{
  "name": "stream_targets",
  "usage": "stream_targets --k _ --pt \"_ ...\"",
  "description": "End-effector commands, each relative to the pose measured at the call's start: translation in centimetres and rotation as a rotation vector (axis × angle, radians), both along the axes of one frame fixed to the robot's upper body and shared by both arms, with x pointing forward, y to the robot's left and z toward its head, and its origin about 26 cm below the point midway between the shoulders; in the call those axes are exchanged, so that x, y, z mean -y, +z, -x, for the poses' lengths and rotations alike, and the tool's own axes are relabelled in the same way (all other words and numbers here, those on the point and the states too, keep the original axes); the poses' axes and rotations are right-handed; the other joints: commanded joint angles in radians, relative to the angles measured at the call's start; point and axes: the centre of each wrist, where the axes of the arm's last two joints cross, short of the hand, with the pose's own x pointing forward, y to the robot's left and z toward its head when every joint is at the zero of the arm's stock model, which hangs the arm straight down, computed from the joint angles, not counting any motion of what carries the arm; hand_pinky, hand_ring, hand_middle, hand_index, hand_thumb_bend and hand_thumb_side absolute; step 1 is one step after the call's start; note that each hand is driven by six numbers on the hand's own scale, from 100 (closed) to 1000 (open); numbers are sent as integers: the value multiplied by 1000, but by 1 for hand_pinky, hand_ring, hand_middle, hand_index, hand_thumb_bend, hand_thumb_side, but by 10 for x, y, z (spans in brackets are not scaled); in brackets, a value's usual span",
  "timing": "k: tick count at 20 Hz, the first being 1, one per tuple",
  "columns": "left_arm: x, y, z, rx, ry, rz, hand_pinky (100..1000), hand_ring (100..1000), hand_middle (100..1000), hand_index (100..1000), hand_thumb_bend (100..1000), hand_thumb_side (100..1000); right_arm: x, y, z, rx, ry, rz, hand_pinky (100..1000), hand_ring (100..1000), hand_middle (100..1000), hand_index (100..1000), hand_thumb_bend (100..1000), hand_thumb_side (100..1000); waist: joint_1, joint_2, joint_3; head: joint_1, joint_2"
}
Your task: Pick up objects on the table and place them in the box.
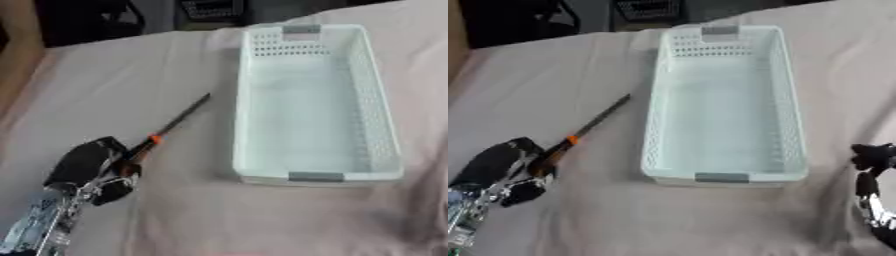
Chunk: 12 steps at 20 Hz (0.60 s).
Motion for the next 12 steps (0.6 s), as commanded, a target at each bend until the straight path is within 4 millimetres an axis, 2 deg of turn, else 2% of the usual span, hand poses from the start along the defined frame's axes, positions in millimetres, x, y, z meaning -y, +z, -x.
stream_targets --k 1,6,12 --pt "-1 5 -1 22 -2 -3 814 797 755 749 275 527 0 7 2 20 7 20 430 540 577 793 100 773 -5 -10 -1 12 -11" --pt "0 5 -2 27 -7 -1 809 781 740 759 243 462 0 7 2 19 8 20 430 539 577 793 100 772 -5 -9 -1 15 -13" --pt "3 6 -2 45 -30 23 809 775 735 771 203 461 -1 7 1 18 10 19 429 539 577 794 100 773 -6 -9 -2 18 -16"
